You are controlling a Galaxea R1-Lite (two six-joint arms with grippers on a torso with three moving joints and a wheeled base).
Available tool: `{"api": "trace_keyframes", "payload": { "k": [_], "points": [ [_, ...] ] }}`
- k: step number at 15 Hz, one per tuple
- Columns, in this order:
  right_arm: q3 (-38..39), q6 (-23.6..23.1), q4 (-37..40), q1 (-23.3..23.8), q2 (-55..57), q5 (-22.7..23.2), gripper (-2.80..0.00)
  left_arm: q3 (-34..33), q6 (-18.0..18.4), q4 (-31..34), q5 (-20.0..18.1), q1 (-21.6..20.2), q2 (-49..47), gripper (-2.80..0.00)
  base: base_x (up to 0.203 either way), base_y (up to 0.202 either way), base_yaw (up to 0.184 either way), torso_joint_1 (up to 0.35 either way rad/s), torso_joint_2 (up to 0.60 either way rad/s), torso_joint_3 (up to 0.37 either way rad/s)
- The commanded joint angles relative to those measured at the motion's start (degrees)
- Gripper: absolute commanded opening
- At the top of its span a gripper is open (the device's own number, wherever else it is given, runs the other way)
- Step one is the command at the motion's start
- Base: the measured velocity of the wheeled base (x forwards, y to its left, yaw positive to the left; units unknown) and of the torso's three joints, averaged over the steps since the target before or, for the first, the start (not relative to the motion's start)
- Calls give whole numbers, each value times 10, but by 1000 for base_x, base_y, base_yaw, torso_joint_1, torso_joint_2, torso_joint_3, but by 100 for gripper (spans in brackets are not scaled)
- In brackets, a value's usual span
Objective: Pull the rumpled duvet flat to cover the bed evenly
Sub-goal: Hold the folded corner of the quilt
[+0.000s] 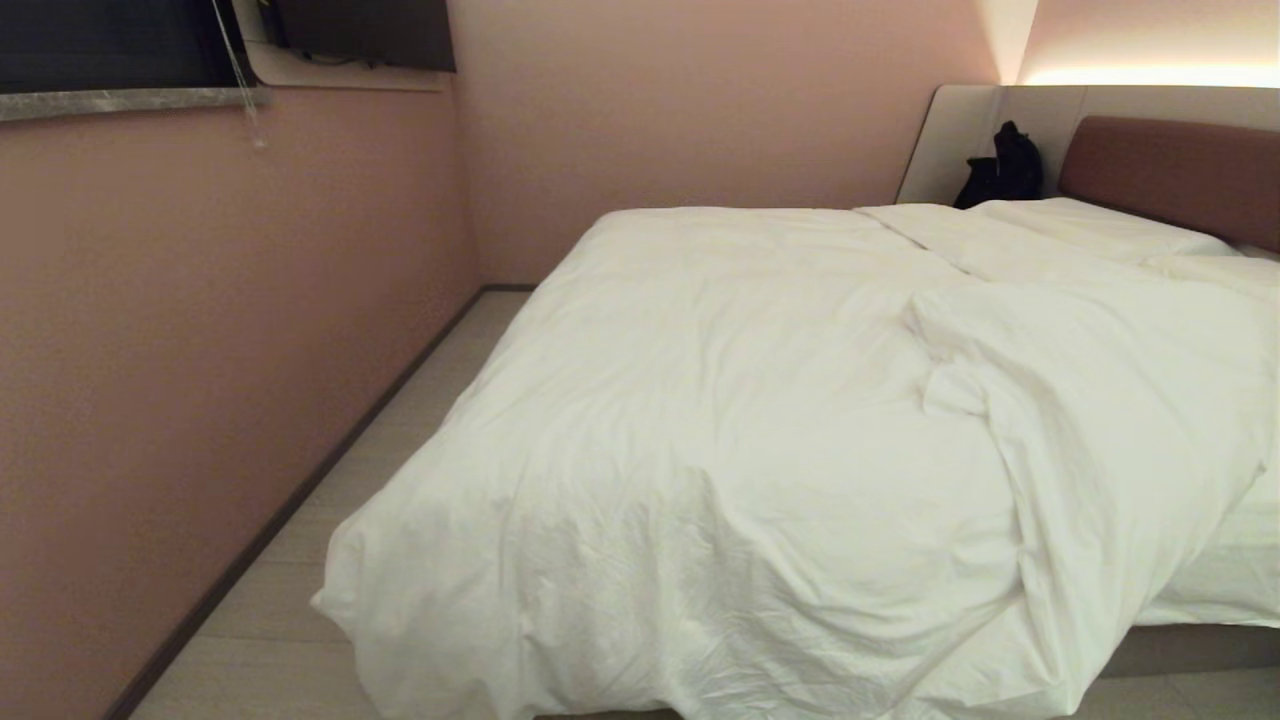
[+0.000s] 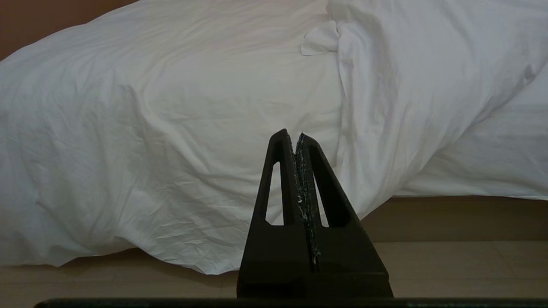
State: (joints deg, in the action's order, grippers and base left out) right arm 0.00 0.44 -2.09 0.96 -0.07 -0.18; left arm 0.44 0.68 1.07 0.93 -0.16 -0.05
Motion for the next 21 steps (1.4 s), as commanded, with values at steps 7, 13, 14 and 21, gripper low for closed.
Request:
{"api": "trace_keyframes", "payload": {
  "k": [7, 13, 14, 21],
  "points": [
    [0, 0, 0, 0, 1, 0, -280, -1, -1, 0, 0, 0, 0, -280, 0, -9, 0, 1, 0, 0],
    [0, 1, 0, 0, 1, 0, -280, 0, -5, 0, 1, 0, 0, -280, 0, -174, 1, 2, 1, 3],
    [0, 0, 0, 0, 1, 0, -280, 0, -5, 0, 1, 0, 0, -280, 0, -191, 1, -1, -2, 2],
    [0, 0, 0, 0, 1, 0, -280, -2, -5, -7, 0, 0, 0, -280, 0, -195, 0, 2, 2, 0]
  ]
}}
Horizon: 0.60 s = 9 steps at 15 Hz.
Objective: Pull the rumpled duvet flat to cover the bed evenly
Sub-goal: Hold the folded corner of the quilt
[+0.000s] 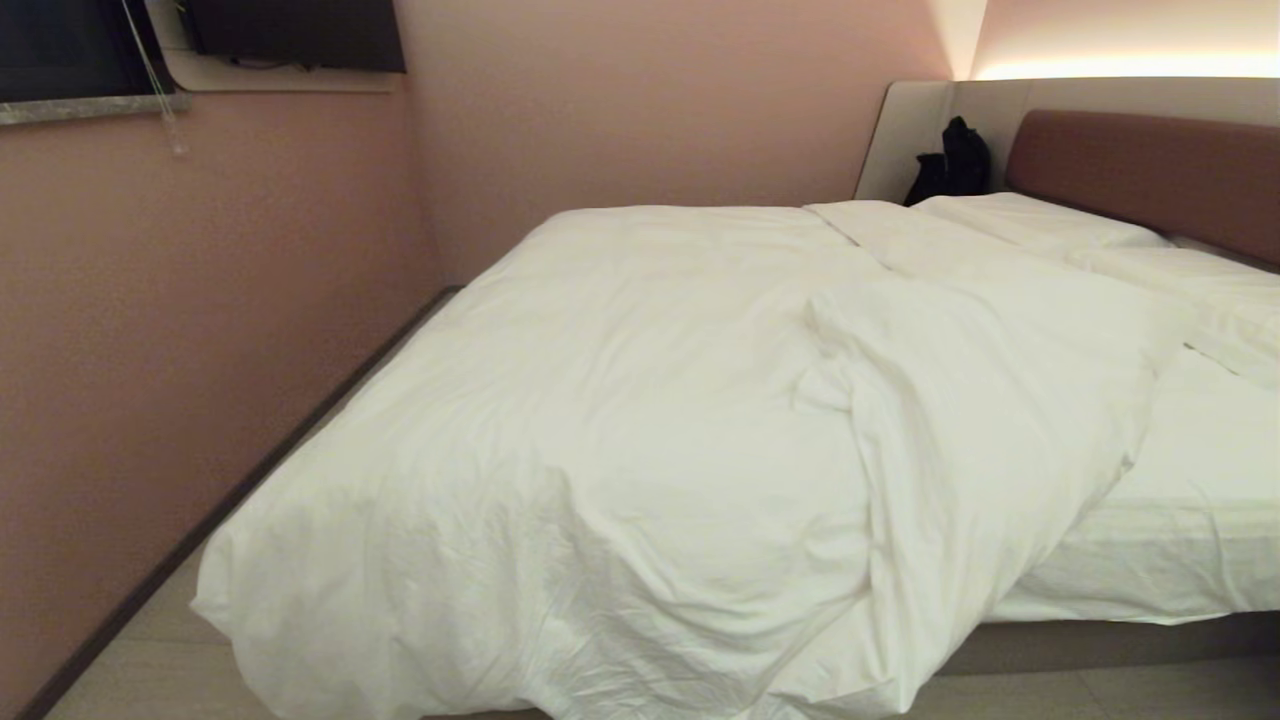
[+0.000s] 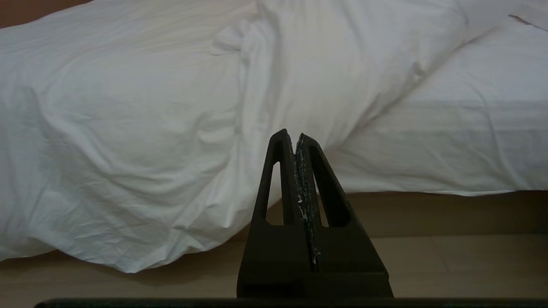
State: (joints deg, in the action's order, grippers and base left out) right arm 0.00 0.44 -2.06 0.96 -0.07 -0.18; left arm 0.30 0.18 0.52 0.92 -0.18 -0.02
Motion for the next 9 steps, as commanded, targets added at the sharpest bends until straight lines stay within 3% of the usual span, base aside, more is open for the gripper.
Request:
{"api": "trace_keyframes", "payload": {
  "k": [1, 9],
  "points": [
    [0, 0, 0, 0, 1, 0, -280, -1, 0, -7, 0, 0, 0, -280, 0, -193, -4, 3, 2, -1],
    [0, 0, 0, 0, 1, 0, -280, -1, -2, -7, 0, 0, 0, -280, 0, -196, 0, 2, 3, 3]
  ]
}}
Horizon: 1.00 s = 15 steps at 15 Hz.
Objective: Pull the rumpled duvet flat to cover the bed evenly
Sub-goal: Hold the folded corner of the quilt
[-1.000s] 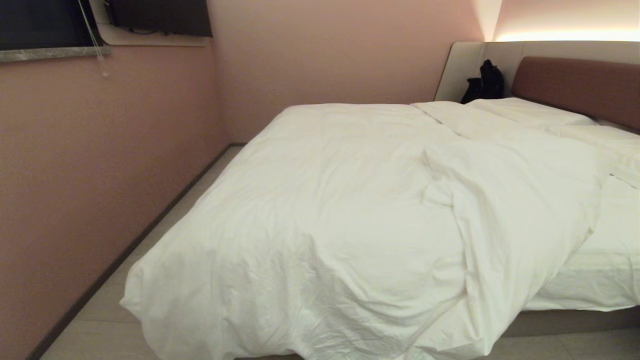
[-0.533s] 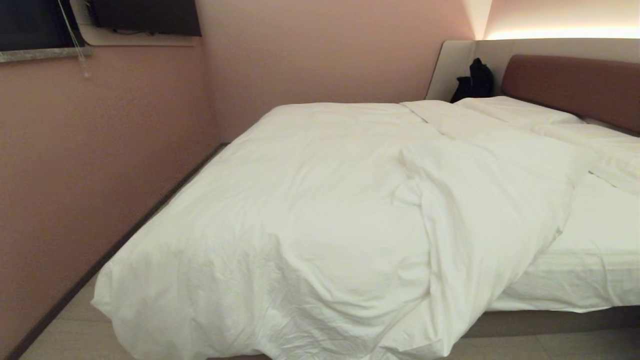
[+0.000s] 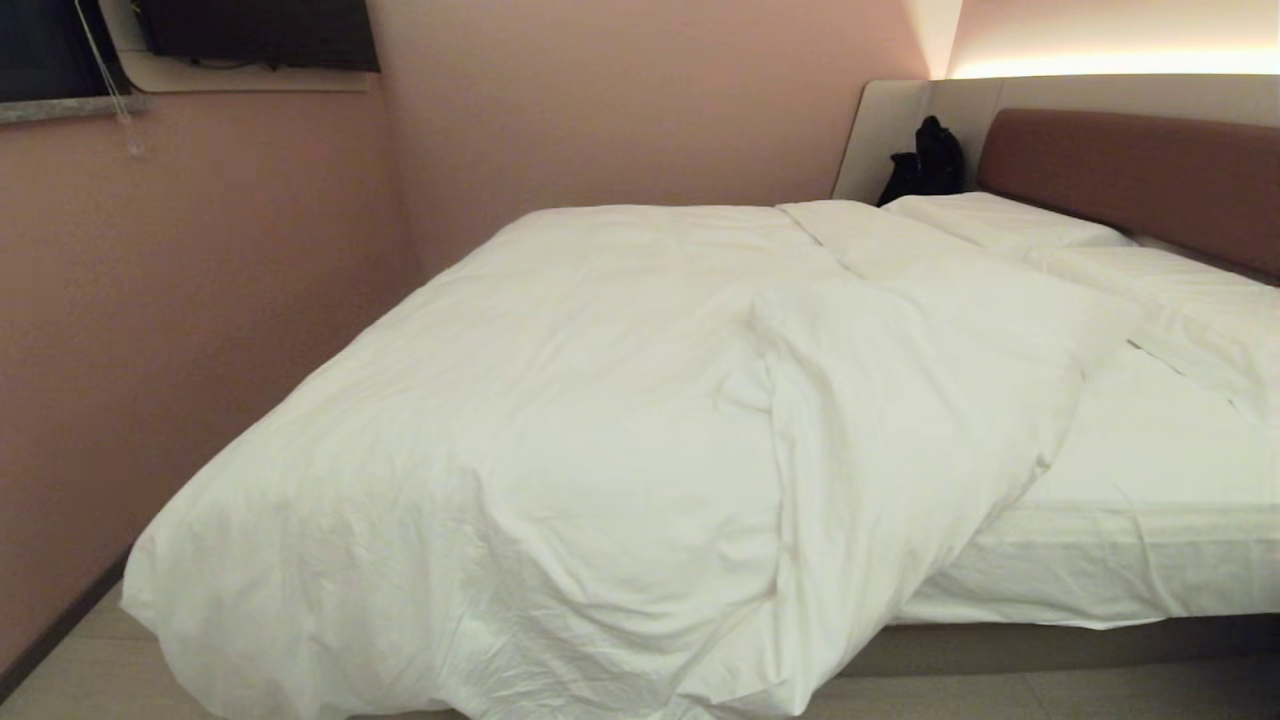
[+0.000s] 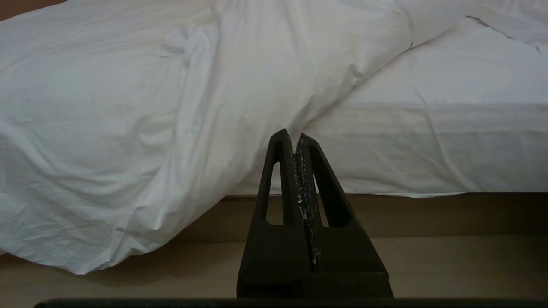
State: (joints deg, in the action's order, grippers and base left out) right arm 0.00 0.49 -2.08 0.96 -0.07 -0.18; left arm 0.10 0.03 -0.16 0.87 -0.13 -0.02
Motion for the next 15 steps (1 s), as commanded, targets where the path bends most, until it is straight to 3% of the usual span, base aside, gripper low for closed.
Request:
{"api": "trace_keyframes", "payload": {
  "k": [1, 15],
  "points": [
    [0, 0, 0, 0, 1, 0, -280, 0, -2, 0, 0, 0, 0, -280, 0, -193, 1, 2, 1, 4],
    [0, 0, 0, 0, 1, 0, -280, 1, -8, -1, 1, 0, 0, -280, 0, -195, 1, 3, 2, 2]
  ]
}}
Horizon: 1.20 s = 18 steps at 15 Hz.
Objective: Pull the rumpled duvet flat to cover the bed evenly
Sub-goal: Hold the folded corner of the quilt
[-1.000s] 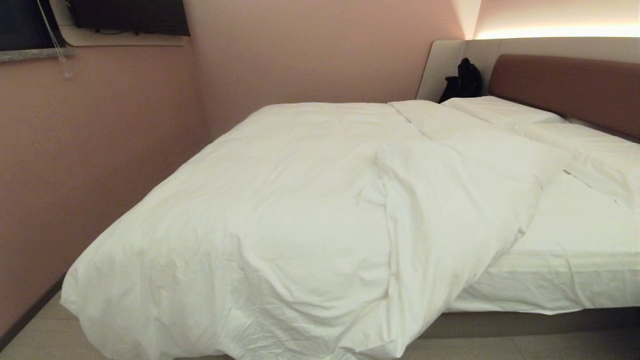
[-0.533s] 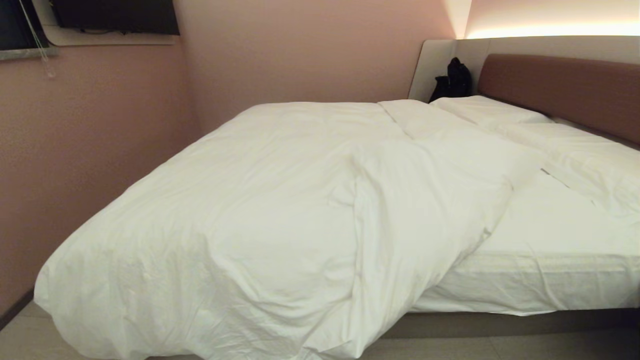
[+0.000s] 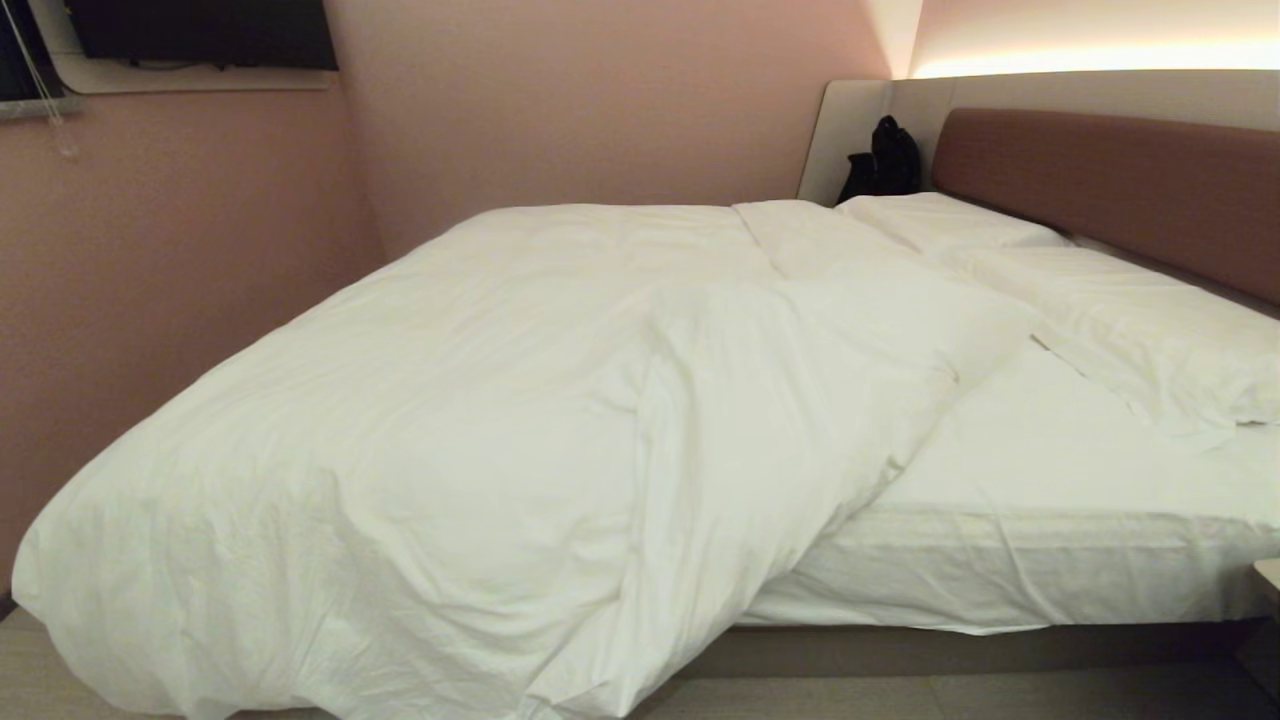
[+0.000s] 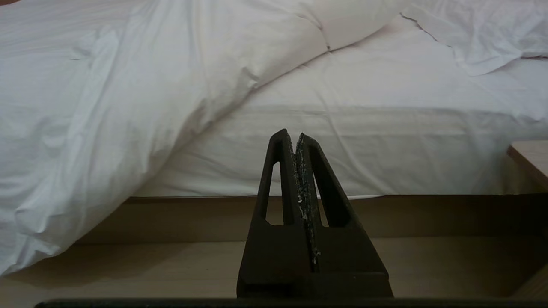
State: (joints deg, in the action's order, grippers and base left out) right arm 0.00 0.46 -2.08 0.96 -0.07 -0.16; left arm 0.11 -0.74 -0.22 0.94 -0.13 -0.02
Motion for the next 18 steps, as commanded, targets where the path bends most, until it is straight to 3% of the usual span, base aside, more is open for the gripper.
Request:
{"api": "trace_keyframes", "payload": {
  "k": [1, 14, 18],
  "points": [
    [0, 1, 0, 0, 1, 0, -280, 0, 0, 0, 0, 0, 0, -280, 0, -192, 1, 2, 3, 2],
    [0, 1, 0, 0, 1, 0, -280, 0, -3, 0, 0, 0, 0, -280, 0, -192, 1, 2, 2, 1],
    [0, 0, 0, 0, 1, 0, -280, 0, -3, 0, 0, 0, 0, -280, 0, -40, -2, 2, 0, 2]
  ]
}}
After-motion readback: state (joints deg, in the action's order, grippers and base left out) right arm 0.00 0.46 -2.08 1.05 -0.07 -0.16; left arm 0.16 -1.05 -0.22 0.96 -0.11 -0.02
